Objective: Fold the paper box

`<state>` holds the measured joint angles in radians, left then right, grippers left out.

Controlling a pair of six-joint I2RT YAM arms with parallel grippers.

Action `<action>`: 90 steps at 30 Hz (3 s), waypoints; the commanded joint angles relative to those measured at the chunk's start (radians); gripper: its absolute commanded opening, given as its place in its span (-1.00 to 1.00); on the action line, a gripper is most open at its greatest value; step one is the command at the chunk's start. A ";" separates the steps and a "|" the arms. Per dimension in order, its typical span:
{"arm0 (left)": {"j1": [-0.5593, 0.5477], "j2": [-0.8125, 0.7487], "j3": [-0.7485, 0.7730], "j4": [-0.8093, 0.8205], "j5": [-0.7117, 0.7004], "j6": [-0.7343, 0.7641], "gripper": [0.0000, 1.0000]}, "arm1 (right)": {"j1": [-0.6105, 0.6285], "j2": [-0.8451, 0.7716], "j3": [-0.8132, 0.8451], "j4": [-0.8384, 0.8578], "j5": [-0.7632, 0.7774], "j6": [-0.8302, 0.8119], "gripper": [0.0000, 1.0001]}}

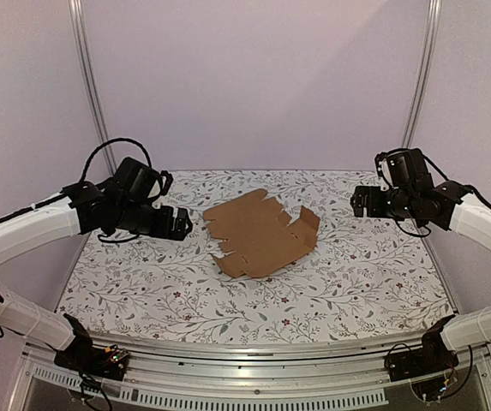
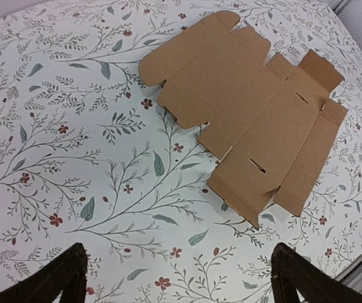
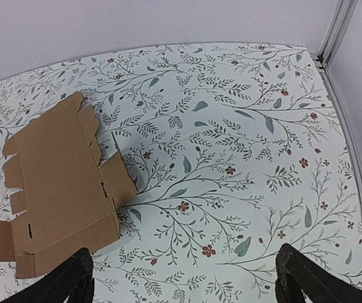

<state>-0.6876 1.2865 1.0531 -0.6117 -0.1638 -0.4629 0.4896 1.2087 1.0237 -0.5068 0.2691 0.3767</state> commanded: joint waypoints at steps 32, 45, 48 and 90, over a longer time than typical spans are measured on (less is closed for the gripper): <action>-0.008 -0.508 -0.065 -0.009 -0.106 0.225 0.99 | 0.091 0.005 -0.385 0.540 -0.376 0.520 0.89; -0.004 -0.481 -0.080 -0.024 -0.092 0.222 0.99 | 0.186 0.362 -0.452 0.952 -0.319 0.832 0.65; -0.002 -0.463 -0.075 -0.034 -0.088 0.222 0.99 | 0.201 0.463 -0.458 1.093 -0.334 0.911 0.59; 0.058 -0.430 -0.076 -0.036 -0.038 0.219 0.99 | 0.230 0.764 -0.378 1.384 -0.287 1.043 -0.62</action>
<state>-0.6468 0.8513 0.9852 -0.6422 -0.2192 -0.2504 0.7136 1.9606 0.6365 0.8631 -0.0315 1.4193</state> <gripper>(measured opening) 0.995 0.220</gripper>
